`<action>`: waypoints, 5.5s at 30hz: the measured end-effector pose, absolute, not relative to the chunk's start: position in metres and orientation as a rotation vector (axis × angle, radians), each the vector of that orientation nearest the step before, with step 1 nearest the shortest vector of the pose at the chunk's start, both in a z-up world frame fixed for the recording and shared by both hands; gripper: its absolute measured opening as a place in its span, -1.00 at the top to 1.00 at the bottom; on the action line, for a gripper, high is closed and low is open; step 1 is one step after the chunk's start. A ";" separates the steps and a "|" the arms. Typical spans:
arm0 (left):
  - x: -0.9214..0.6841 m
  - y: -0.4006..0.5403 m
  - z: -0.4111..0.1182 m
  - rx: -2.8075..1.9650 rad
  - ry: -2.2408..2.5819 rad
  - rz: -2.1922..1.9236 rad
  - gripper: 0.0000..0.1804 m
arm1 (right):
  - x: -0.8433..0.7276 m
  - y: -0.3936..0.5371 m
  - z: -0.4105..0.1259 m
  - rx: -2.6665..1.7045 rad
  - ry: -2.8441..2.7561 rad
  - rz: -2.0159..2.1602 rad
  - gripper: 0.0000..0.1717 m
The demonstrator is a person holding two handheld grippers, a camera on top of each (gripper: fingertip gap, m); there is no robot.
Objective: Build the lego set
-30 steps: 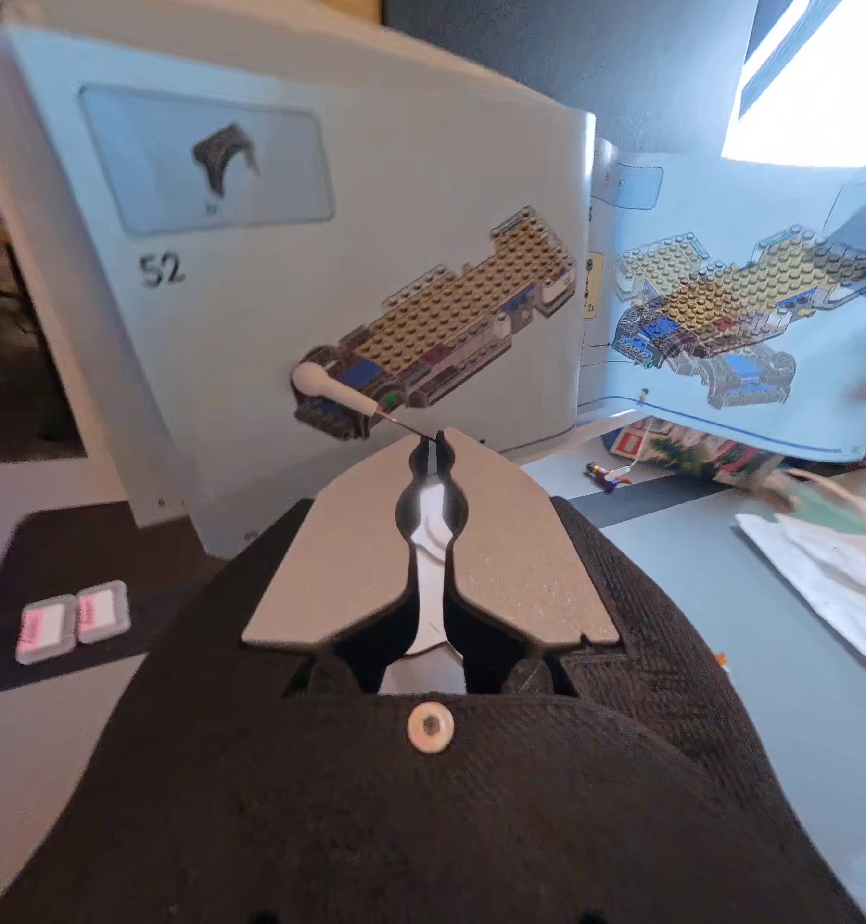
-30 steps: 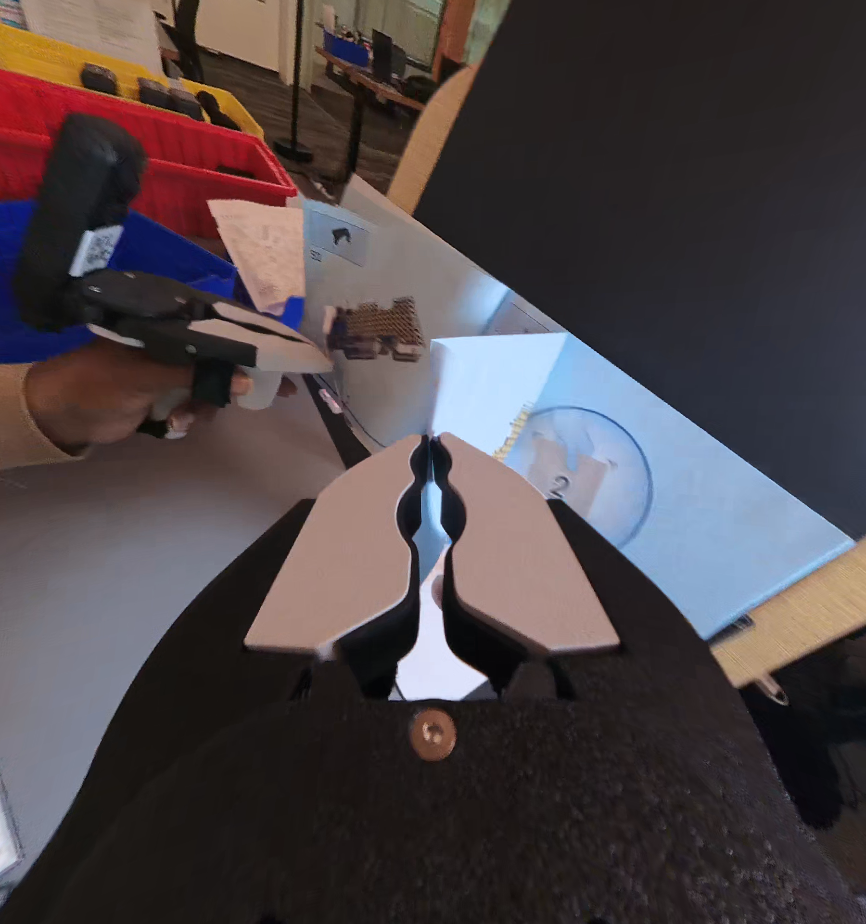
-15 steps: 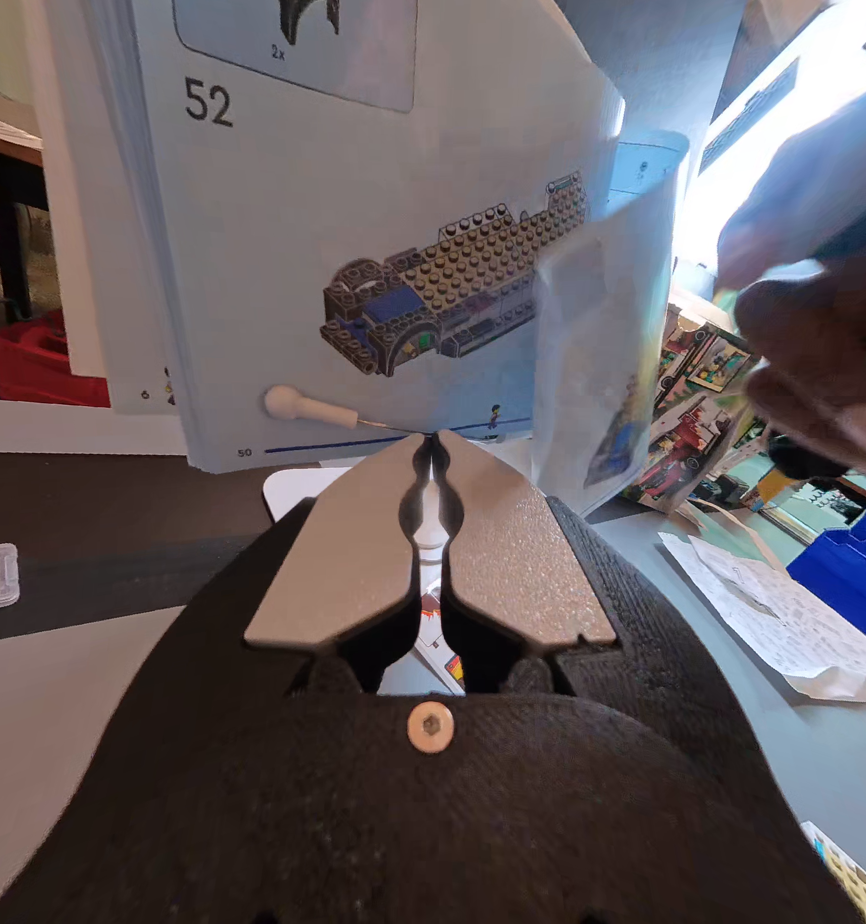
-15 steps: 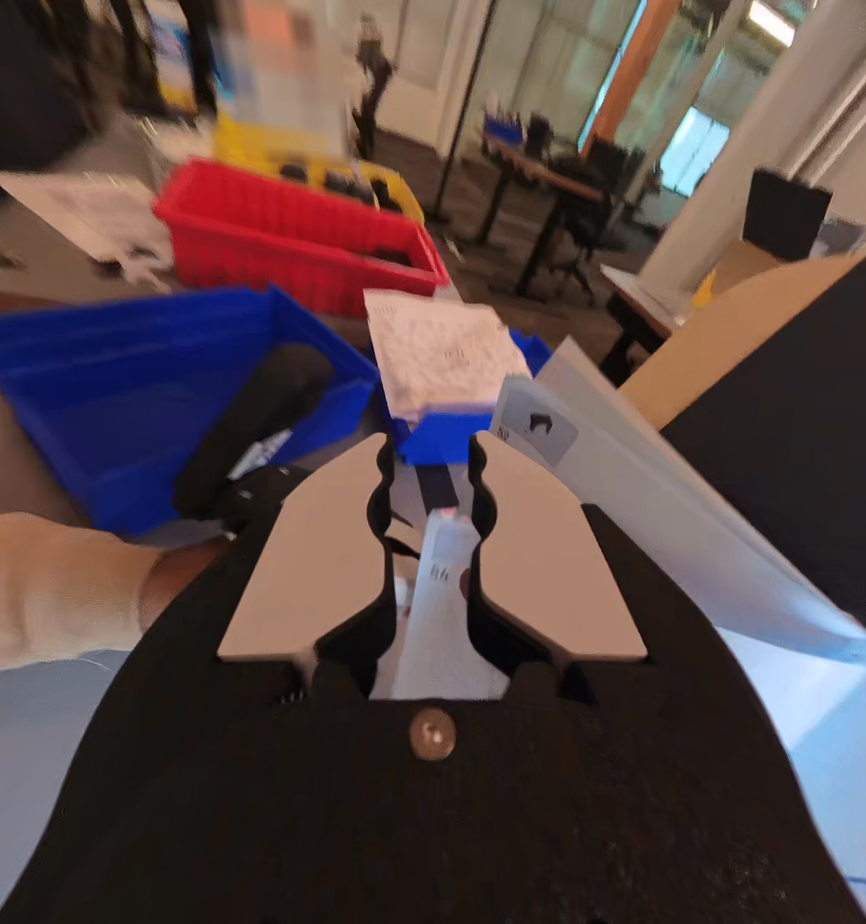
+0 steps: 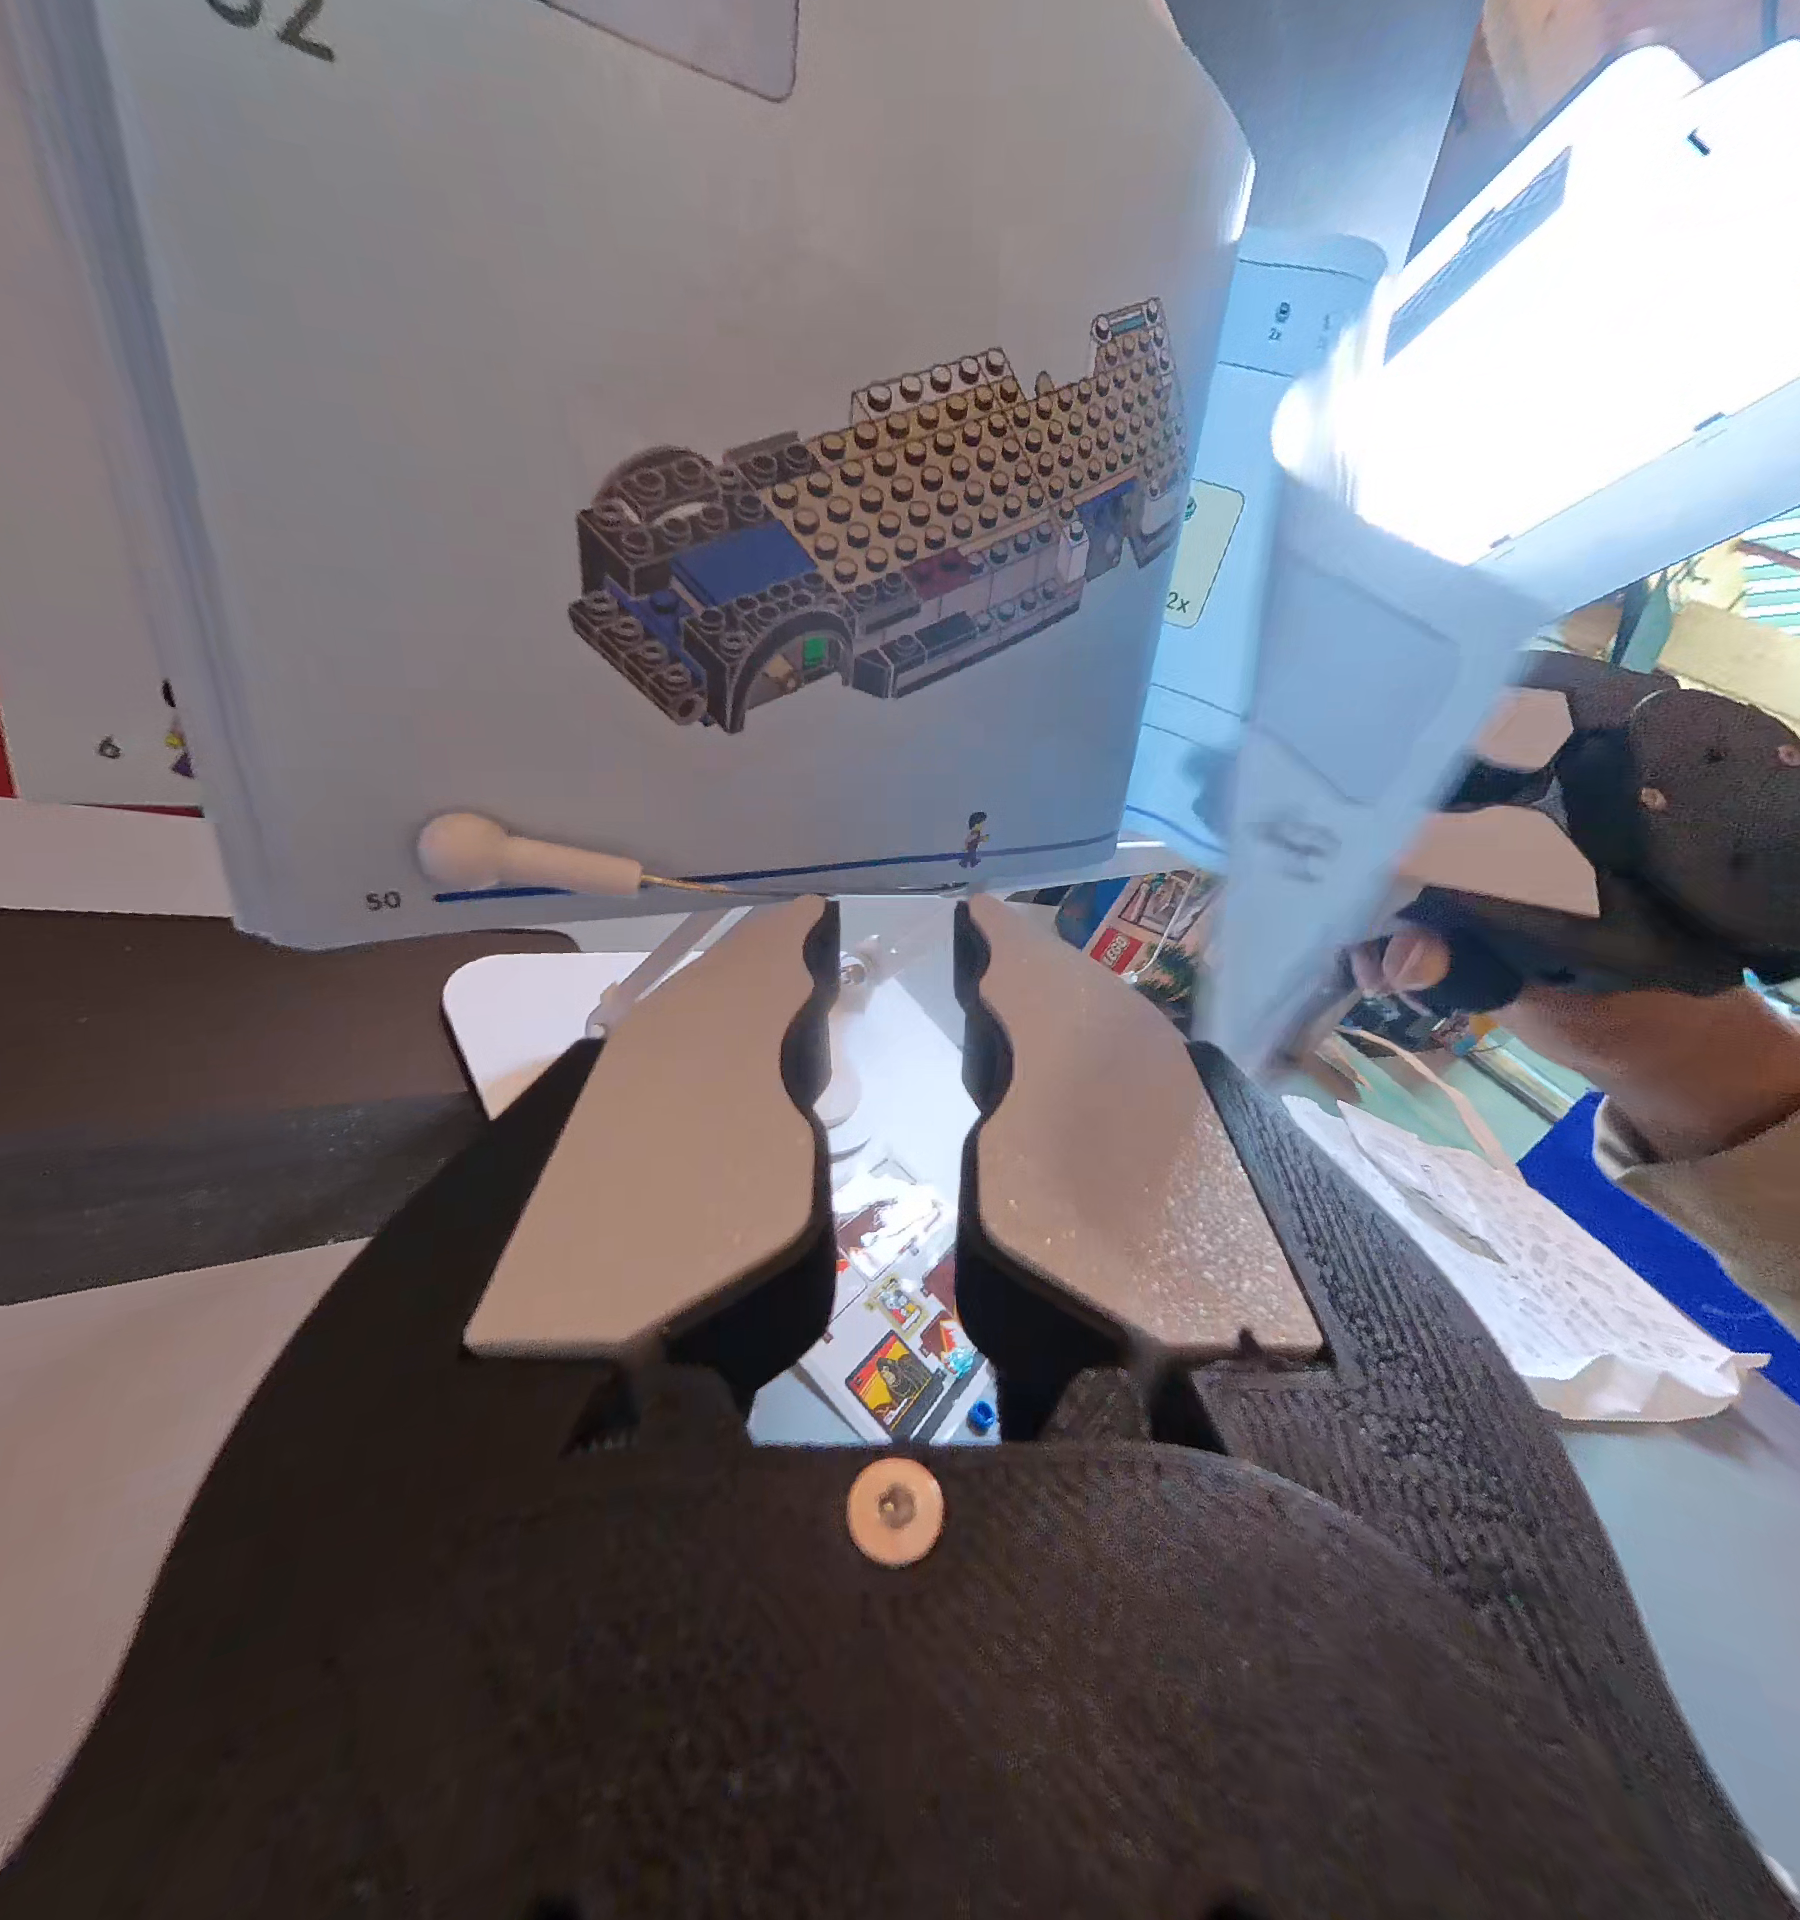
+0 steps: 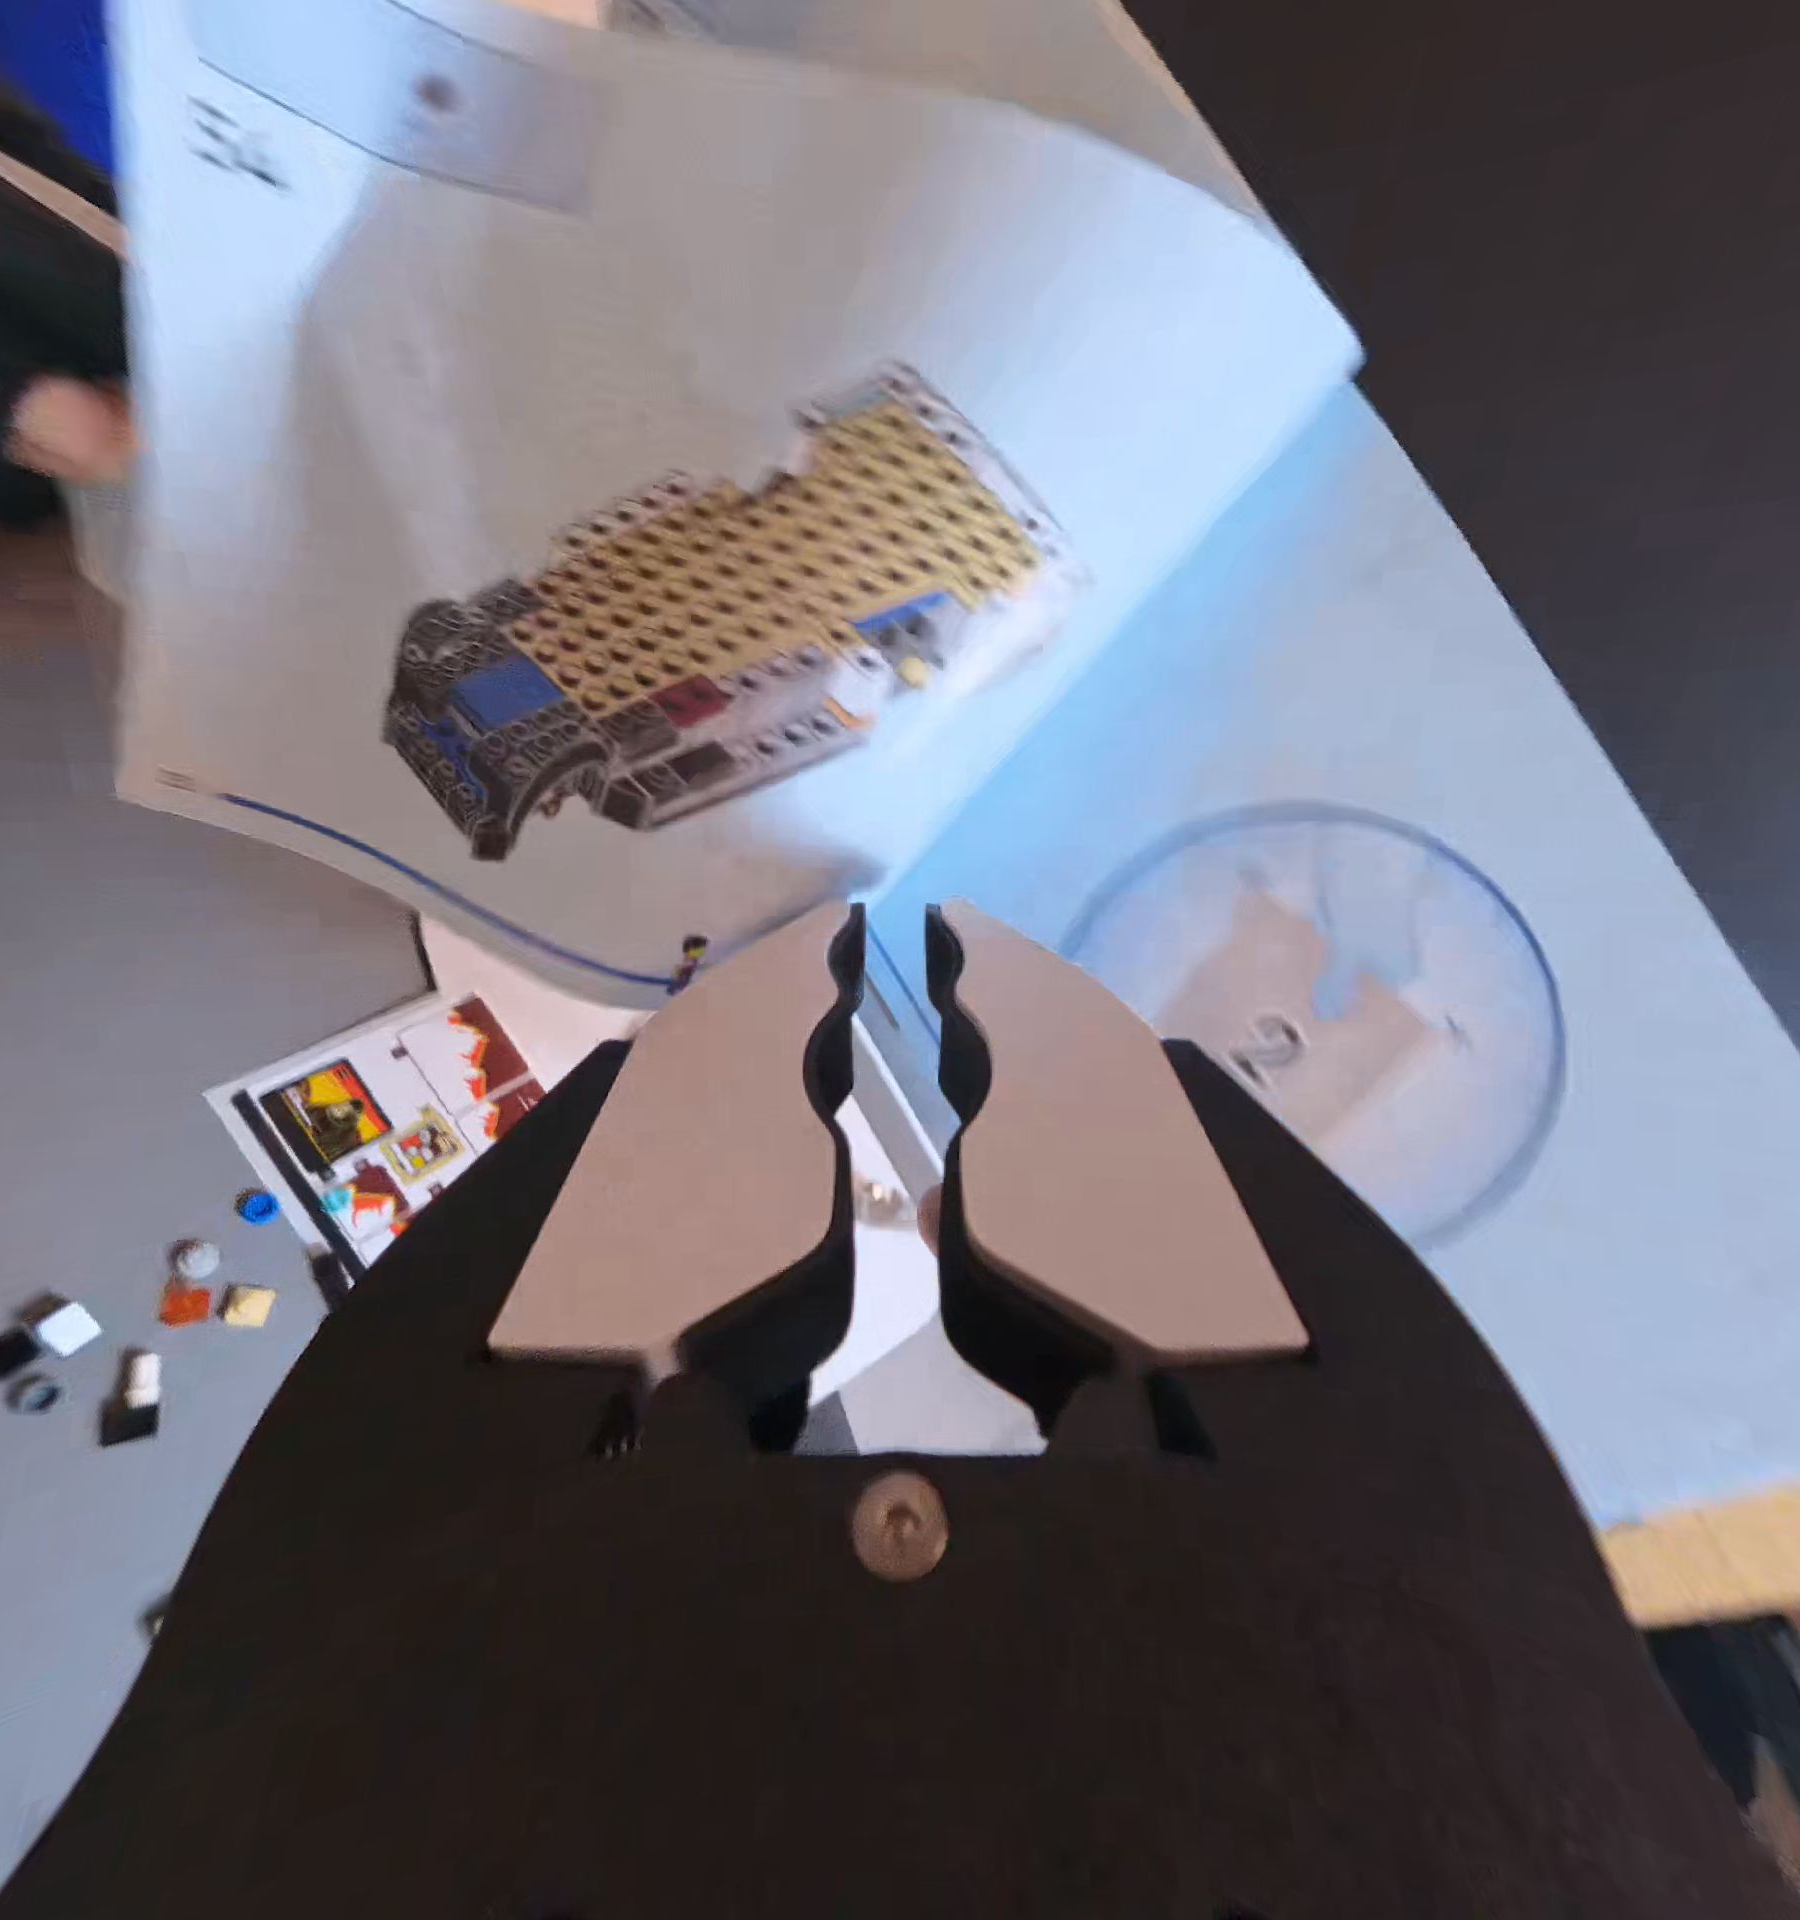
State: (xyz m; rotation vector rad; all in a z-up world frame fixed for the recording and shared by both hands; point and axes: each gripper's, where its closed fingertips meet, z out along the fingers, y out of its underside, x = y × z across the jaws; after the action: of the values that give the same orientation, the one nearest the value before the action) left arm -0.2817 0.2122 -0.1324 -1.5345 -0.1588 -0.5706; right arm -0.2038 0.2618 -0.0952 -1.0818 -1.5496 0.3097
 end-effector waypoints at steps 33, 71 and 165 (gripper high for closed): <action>-0.278 0.230 -0.126 -1.387 -0.393 -0.893 0.87 | -0.252 0.267 -0.095 -1.073 -1.552 -0.073 0.91; -0.265 0.222 -0.126 -1.286 -0.555 -0.842 0.97 | -0.240 0.281 -0.083 -1.064 -1.465 -0.074 1.00; -0.283 0.235 -0.097 -1.603 -0.105 -0.079 0.82 | -0.095 0.390 -0.084 -1.558 -1.026 1.043 0.51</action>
State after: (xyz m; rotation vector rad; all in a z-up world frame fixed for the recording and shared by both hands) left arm -0.2829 0.2352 -0.0968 -1.6030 -0.1046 -0.0792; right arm -0.0952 0.3904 -0.0836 -1.5582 -1.0258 1.0425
